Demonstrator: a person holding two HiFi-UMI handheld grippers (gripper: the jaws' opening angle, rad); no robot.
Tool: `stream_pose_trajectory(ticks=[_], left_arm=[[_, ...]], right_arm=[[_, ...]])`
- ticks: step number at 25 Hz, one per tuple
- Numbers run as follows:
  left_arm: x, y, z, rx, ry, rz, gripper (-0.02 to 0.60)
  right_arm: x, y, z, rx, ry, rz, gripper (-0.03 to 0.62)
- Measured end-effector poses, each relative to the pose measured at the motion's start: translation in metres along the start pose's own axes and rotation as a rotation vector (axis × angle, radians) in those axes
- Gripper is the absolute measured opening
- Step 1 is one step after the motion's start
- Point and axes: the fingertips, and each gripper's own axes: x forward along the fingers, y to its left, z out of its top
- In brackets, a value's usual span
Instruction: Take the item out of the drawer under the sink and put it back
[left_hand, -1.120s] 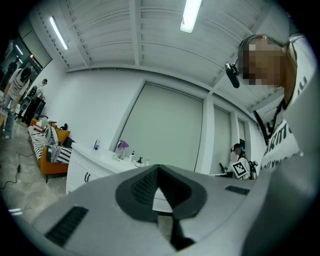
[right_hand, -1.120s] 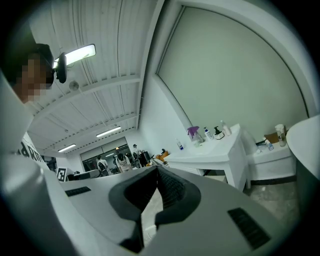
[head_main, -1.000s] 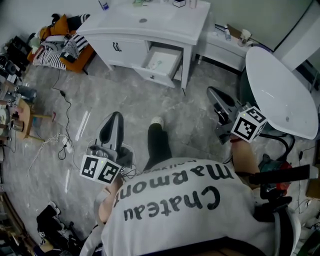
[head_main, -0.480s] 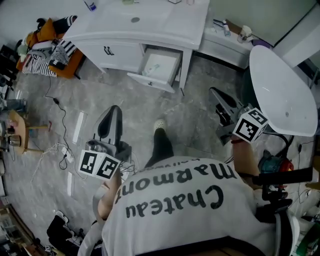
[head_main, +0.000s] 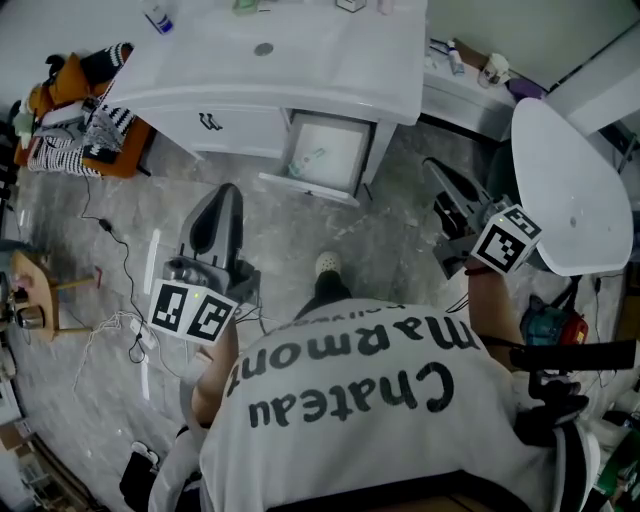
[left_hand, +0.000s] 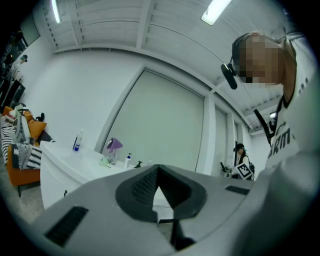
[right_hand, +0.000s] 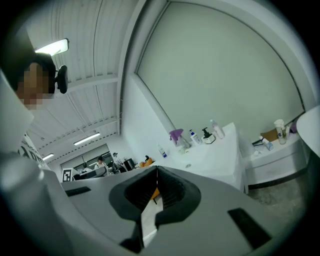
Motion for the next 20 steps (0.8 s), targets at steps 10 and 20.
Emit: stream_pose_trajectory(ticks=[10,20], left_arm=[[0.051,0.053,0.034,0.043,-0.03,-0.061,0.009],[0.1,0.075,0.041,0.181,-0.037,-0.148,0.009]], right_arm=[[0.064,-0.003,0.045,-0.061,-0.066,-0.006,0.009],[0.072,-0.022,0.053,-0.079,-0.121,-0.113,0.009]])
